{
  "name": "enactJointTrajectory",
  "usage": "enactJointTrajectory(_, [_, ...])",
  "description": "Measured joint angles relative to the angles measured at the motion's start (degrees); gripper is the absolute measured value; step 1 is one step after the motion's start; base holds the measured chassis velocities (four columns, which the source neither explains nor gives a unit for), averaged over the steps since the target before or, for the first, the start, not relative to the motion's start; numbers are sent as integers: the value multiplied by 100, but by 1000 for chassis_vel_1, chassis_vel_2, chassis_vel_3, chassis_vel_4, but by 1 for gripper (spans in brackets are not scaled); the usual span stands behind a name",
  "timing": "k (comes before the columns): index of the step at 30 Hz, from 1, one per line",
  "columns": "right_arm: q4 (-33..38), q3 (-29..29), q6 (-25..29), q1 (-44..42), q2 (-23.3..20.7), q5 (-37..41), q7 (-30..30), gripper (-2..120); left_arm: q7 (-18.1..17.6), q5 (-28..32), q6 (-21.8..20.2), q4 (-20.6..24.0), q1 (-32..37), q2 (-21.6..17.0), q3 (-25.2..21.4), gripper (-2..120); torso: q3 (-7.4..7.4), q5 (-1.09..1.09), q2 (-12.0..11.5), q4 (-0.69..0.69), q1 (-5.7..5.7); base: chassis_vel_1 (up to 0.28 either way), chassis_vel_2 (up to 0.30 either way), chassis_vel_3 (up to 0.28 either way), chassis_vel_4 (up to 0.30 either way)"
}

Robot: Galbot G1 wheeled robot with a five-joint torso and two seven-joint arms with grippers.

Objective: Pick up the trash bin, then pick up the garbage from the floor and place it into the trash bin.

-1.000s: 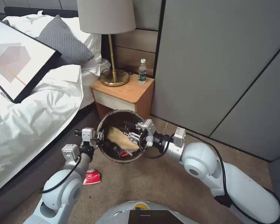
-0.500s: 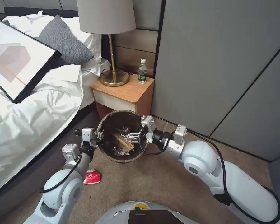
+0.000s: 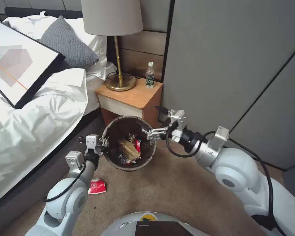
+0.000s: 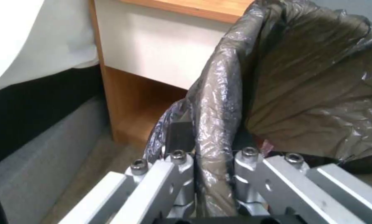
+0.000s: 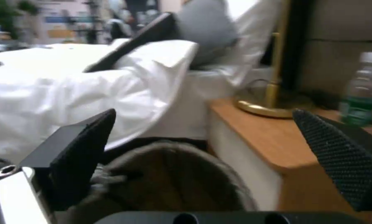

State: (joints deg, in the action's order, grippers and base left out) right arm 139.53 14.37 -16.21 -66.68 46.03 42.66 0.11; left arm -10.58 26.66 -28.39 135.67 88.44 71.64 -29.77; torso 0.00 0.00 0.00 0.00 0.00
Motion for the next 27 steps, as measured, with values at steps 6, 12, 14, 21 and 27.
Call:
enactJointTrajectory(6, [-46, 825, 398, -1059, 581, -891, 131, 100, 0, 0, 1, 4, 7, 4, -25, 7, 0, 1, 0, -1, 0, 0, 0, 0, 0])
enactJointTrajectory(12, [-156, 1576, 1043, -2102, 1382, -1930, 134, 100, 2, 31, 9, 31, 55, -50, -68, 7, 0, 0, 0, 1, 0, 0, 0, 0, 0])
enactJointTrajectory(14, [-198, 1712, 1285, -2362, 1628, -2258, 130, 100, 2, 44, 10, 41, 66, -64, -74, 7, 0, -1, 0, 0, 0, 0, 0, 0, 0])
enactJointTrajectory(21, [-282, 2285, 1860, -3179, 2583, -2919, -232, 100, 10, 58, 10, 43, 60, -83, -78, 7, 0, 0, 0, -1, -1, 0, 0, 0, 0])
enactJointTrajectory(27, [-366, 2378, 2133, -3444, 3231, -3421, -208, 100, 18, -85, 9, 0, 30, -51, -46, 7, 0, -1, 0, 0, -1, 0, 0, 0, 0])
